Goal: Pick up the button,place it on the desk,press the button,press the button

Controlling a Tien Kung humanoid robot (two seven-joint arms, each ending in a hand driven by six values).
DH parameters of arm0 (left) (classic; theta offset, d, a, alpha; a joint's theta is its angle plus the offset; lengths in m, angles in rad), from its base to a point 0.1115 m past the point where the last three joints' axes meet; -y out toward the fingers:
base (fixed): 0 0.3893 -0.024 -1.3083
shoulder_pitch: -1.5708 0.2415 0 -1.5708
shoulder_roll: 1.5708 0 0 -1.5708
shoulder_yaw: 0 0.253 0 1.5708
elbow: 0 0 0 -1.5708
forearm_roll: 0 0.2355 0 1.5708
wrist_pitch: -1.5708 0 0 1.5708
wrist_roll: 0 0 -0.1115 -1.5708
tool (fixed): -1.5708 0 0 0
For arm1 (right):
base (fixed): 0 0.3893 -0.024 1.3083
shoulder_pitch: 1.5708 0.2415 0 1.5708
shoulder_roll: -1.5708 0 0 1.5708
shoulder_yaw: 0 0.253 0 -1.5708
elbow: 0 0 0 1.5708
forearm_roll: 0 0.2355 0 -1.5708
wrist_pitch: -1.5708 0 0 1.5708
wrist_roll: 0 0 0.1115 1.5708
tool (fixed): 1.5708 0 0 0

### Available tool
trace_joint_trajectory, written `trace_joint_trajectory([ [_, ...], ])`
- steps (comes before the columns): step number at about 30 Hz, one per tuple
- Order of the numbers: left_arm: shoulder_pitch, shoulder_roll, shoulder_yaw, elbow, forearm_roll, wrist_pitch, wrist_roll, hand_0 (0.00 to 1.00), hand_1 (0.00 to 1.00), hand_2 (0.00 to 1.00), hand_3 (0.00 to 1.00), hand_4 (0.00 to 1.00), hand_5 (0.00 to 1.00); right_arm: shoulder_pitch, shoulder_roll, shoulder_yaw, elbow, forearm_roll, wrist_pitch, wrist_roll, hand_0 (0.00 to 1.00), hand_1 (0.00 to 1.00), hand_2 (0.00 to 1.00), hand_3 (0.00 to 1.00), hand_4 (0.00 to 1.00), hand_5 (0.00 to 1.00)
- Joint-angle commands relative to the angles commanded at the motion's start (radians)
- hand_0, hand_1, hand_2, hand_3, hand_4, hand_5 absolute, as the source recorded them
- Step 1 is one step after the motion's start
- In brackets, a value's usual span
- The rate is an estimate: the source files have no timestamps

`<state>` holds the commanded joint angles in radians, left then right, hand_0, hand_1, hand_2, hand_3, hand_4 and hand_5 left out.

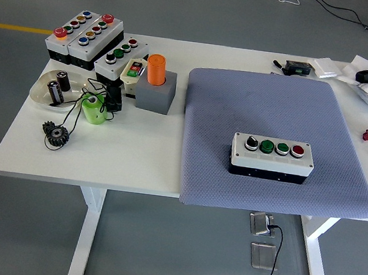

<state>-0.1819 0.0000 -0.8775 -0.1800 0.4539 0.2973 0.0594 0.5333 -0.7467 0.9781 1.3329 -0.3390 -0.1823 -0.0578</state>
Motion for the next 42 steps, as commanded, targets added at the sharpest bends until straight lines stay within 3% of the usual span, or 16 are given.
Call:
trace_joint_trajectory([
  [42,-0.014,0.000,0.015,0.000,-0.022,0.002,-0.013,0.673,0.704,0.720,0.532,0.372,0.998,0.014,0.005,-0.004,-0.022,-0.067,-0.001,-0.018,0.939,0.884,0.953,0.975,0.814,0.352],
])
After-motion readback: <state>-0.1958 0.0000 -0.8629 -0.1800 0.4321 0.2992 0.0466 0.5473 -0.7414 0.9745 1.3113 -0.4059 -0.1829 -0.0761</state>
